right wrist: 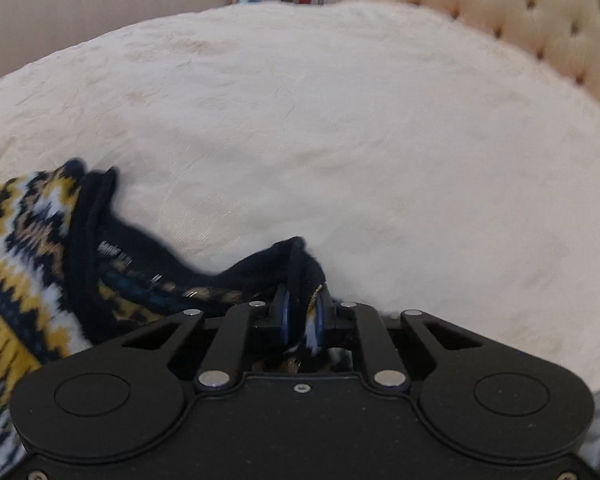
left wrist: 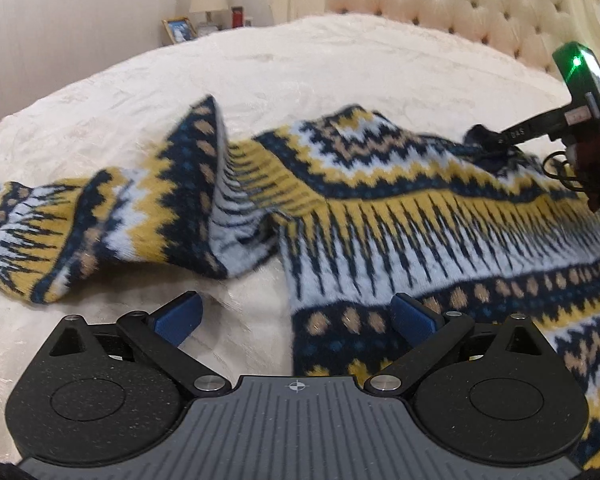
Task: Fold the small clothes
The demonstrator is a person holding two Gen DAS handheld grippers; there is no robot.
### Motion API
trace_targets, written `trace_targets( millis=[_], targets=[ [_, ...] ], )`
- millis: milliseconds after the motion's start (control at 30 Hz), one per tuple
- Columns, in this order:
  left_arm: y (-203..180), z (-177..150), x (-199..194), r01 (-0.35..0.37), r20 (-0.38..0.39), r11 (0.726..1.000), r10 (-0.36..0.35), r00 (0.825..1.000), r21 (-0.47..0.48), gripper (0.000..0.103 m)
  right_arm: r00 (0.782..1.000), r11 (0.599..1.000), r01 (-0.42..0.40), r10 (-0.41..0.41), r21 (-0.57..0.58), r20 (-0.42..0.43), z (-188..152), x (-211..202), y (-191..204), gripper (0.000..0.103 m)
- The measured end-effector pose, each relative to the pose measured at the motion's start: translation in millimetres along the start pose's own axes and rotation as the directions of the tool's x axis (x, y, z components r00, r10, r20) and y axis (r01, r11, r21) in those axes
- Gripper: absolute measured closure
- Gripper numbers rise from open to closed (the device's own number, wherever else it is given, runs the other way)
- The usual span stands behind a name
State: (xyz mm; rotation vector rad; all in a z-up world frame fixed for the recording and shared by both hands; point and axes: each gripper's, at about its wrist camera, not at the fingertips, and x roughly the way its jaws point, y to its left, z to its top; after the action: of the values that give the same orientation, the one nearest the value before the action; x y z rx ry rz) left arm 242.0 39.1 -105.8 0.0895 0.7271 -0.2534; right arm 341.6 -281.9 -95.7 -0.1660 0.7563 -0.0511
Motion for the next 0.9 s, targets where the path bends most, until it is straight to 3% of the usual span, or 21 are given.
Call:
trace_targets(
  millis=[100, 167, 267, 333, 400, 567, 700, 900],
  targets=[
    [6, 3, -2, -0.021, 0.023, 0.999, 0.022, 0.999, -0.032, 0.001, 0.997, 0.995, 0.078, -0.076, 0.062, -0.032, 7, 13, -11, 0.086],
    [10, 3, 1, -0.025, 0.013, 0.999, 0.025, 1.000, -0.039, 0.001, 0.993, 0.994, 0.089, -0.084, 0.057, -0.086, 4, 27, -5, 0.084],
    [10, 1, 2, -0.029, 0.010, 0.999, 0.030, 1.000, -0.028, 0.001, 0.991, 0.991, 0.126, -0.123, 0.053, -0.061, 2, 27, 4, 0.076],
    [10, 1, 0, -0.024, 0.016, 0.999, 0.024, 1.000, -0.024, 0.001, 0.987, 0.985, 0.158, -0.157, 0.068, -0.026, 3, 14, 7, 0.055],
    [11, 1, -4, -0.012, 0.033, 0.999, 0.013, 0.999, -0.034, 0.001, 0.983, 0.980, 0.172, -0.177, 0.103, 0.041, 4, -6, 7, 0.045],
    [14, 9, -24, -0.008, 0.120, 0.999, 0.014, 0.993, -0.048, 0.001, 0.985, 0.982, 0.064, -0.091, 0.180, 0.147, 6, -54, 29, 0.034],
    [27, 18, -37, -0.011, 0.170, 0.997, 0.024, 0.985, -0.072, 0.001, 0.991, 0.984, -0.046, 0.023, 0.172, 0.135, -1, -73, 65, 0.032],
    [69, 31, -57, 0.029, 0.252, 0.980, 0.022, 0.967, -0.196, 0.001, 0.984, 0.962, -0.167, 0.147, 0.215, 0.104, -37, -97, 105, 0.032]
  ],
)
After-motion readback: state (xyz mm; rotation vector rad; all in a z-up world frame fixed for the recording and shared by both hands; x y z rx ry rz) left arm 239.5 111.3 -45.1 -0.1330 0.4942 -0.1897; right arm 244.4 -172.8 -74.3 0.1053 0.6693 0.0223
